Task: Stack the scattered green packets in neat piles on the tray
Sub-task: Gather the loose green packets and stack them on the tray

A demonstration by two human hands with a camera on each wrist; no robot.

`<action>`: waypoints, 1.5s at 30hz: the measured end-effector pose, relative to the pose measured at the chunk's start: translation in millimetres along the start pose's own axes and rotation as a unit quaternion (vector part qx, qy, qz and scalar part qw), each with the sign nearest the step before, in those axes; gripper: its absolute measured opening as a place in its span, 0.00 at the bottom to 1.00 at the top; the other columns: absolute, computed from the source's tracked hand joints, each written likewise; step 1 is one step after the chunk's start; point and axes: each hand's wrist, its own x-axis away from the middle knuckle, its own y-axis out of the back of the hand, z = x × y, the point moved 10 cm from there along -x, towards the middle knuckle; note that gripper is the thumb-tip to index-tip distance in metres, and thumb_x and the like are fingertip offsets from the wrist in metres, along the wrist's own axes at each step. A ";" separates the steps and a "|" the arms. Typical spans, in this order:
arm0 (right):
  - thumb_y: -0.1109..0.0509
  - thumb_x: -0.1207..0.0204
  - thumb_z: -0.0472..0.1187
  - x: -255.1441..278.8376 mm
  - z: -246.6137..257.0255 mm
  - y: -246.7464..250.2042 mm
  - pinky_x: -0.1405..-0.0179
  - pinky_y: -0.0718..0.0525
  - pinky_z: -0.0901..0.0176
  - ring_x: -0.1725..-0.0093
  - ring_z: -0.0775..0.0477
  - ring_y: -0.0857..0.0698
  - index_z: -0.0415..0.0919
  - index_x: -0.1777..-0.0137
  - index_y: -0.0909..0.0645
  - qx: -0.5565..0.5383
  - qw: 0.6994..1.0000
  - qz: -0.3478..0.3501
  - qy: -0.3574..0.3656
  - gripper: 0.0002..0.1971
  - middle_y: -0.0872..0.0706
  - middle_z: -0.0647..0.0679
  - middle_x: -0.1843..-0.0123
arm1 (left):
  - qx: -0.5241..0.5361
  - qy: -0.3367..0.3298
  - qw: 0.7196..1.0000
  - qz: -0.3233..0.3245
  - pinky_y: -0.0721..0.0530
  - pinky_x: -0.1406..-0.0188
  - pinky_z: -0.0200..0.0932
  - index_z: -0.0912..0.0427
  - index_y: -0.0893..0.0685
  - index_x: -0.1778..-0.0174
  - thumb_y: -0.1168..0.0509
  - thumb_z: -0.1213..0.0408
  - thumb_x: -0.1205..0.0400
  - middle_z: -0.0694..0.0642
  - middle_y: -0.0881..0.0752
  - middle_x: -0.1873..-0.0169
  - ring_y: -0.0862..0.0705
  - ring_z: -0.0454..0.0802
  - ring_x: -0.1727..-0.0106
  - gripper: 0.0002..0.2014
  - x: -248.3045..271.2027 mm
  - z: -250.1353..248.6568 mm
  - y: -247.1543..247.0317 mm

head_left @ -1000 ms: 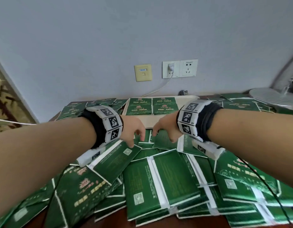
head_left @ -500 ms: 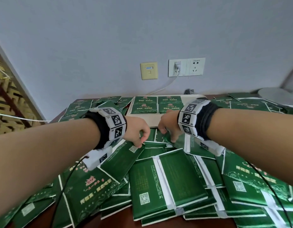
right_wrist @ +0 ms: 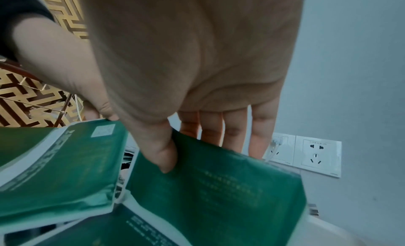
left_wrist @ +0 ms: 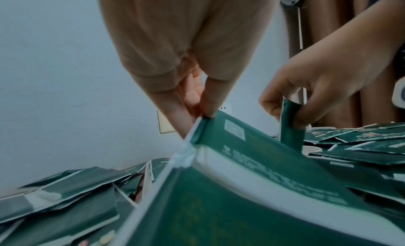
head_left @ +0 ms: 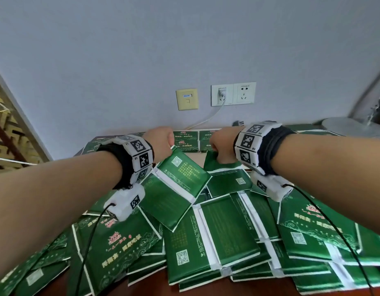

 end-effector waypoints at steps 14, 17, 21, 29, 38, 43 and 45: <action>0.25 0.30 0.58 8.1 25.0 -57.0 0.55 0.24 0.58 0.42 0.45 0.18 0.37 0.33 0.24 0.052 0.989 0.126 0.063 0.32 0.18 0.45 0.37 | -0.087 -0.041 0.978 0.186 0.28 0.72 0.33 0.61 0.18 0.60 0.36 0.76 0.27 0.48 0.22 0.67 0.25 0.40 0.70 0.07 48.3 5.1 -23.4; 0.23 0.34 0.59 7.2 28.5 -55.3 0.57 0.22 0.59 0.44 0.45 0.15 0.38 0.35 0.21 0.030 0.992 0.104 0.066 0.33 0.15 0.44 0.40 | -0.145 -0.048 0.941 0.302 0.19 0.50 0.44 0.53 0.20 0.53 0.23 0.59 0.30 0.49 0.22 0.47 0.20 0.48 0.49 0.15 73.7 8.4 -45.9; 0.24 0.32 0.59 4.2 32.6 -60.3 0.54 0.20 0.57 0.44 0.45 0.15 0.37 0.33 0.22 0.021 0.992 0.110 0.062 0.33 0.14 0.45 0.41 | -0.234 -0.093 0.904 0.345 0.23 0.36 0.51 0.48 0.24 0.49 0.20 0.44 0.38 0.47 0.29 0.38 0.27 0.49 0.38 0.28 88.6 8.3 -68.9; 0.26 0.29 0.56 3.0 28.3 -63.0 0.53 0.21 0.58 0.50 0.46 0.18 0.38 0.31 0.22 0.012 0.992 0.105 0.063 0.31 0.15 0.45 0.39 | -0.266 -0.201 0.899 0.284 0.21 0.44 0.50 0.46 0.33 0.46 0.19 0.45 0.39 0.48 0.23 0.48 0.28 0.48 0.45 0.34 85.5 -11.9 -74.8; 0.26 0.29 0.48 9.0 24.9 -49.4 0.59 0.20 0.61 0.56 0.49 0.21 0.34 0.31 0.22 -0.053 0.993 0.070 0.082 0.28 0.14 0.41 0.42 | -0.221 -0.202 0.924 0.236 0.24 0.52 0.45 0.48 0.30 0.43 0.23 0.45 0.33 0.44 0.25 0.57 0.28 0.46 0.51 0.29 72.4 -24.2 -61.8; 0.25 0.29 0.45 11.0 17.2 -40.8 0.70 0.27 0.64 0.69 0.54 0.31 0.33 0.31 0.24 -0.122 0.988 0.060 0.080 0.28 0.22 0.47 0.58 | -0.210 -0.183 0.931 0.235 0.24 0.58 0.45 0.48 0.31 0.45 0.24 0.46 0.32 0.45 0.25 0.60 0.24 0.48 0.57 0.27 62.8 -25.6 -63.8; 0.24 0.29 0.45 9.4 9.6 -37.1 0.70 0.28 0.65 0.69 0.56 0.29 0.39 0.35 0.25 -0.153 0.985 0.054 0.065 0.24 0.23 0.50 0.58 | -0.198 -0.170 0.939 0.224 0.25 0.63 0.44 0.47 0.31 0.47 0.24 0.46 0.32 0.47 0.23 0.60 0.25 0.46 0.62 0.26 55.6 -25.2 -62.0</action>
